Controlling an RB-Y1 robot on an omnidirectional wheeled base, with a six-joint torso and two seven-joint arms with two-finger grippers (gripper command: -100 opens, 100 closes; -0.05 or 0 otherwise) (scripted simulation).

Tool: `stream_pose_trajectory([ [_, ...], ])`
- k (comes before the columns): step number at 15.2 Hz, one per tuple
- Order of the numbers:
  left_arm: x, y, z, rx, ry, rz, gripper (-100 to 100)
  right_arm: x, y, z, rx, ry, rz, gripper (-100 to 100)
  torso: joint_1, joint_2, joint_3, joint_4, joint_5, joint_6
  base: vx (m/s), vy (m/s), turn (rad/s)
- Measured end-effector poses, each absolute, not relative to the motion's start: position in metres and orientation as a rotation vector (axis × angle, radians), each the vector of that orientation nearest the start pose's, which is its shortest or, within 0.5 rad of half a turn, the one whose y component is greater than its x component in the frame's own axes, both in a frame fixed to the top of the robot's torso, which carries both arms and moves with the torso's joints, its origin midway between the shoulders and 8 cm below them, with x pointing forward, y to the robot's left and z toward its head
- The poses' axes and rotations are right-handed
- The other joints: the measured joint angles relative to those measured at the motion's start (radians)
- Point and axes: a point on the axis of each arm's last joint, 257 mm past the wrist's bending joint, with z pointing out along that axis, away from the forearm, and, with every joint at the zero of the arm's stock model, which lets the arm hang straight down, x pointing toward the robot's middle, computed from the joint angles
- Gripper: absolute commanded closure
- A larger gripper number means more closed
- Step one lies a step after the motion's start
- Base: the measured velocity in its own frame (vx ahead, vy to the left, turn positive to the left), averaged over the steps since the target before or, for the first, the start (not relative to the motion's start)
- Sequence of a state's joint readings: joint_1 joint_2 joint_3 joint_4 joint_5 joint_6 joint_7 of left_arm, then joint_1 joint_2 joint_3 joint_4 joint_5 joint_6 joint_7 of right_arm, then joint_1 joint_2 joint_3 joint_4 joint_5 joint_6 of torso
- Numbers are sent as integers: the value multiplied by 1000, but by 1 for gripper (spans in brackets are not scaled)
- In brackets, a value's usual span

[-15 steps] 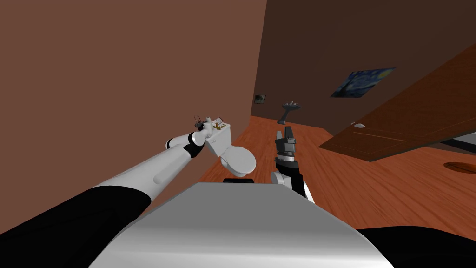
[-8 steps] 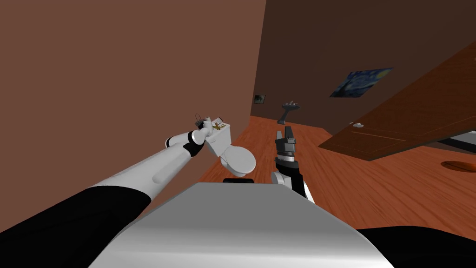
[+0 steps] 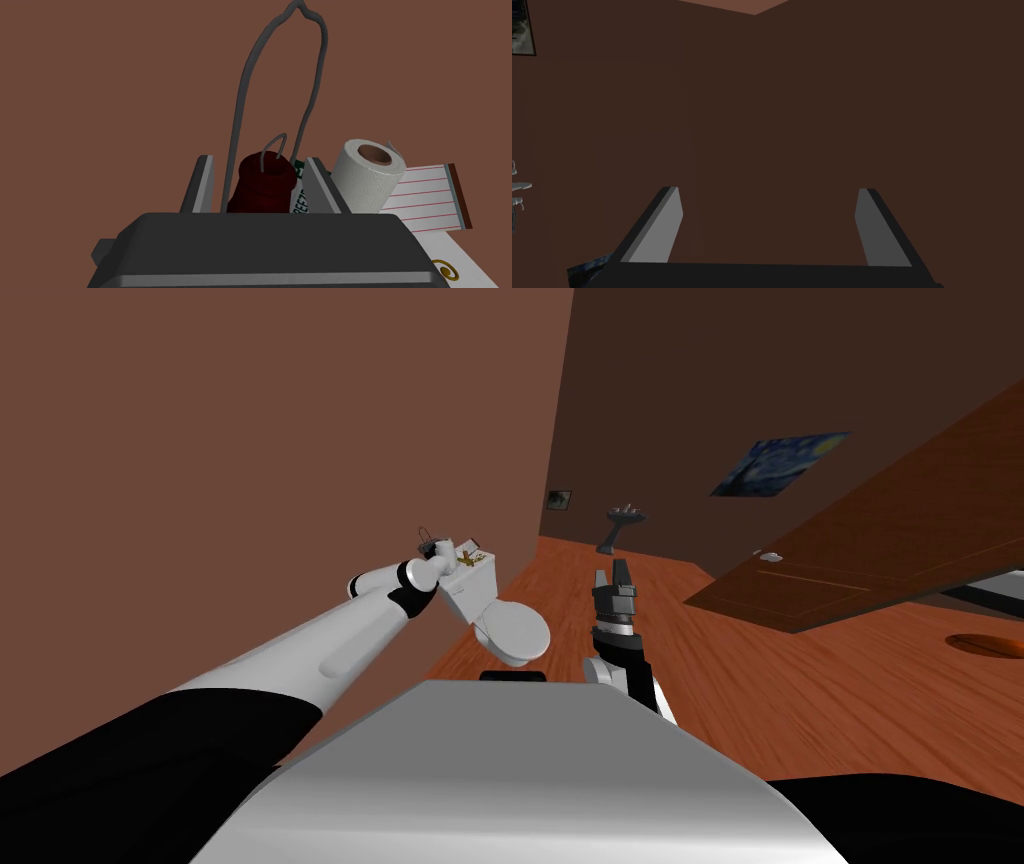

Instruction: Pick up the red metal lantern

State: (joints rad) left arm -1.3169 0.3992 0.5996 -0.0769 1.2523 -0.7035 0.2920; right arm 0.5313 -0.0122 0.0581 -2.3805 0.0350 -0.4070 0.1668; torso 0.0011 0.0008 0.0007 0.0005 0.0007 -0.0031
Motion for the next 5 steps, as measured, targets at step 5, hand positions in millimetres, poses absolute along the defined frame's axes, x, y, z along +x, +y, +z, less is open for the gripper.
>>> stream_pose_trajectory([
  [5,693,487,-5,-1744,-935,-1763,100,340,-258,41,585,696,1167,0,-2,2,2,2,-1,0,-17,0,1],
])
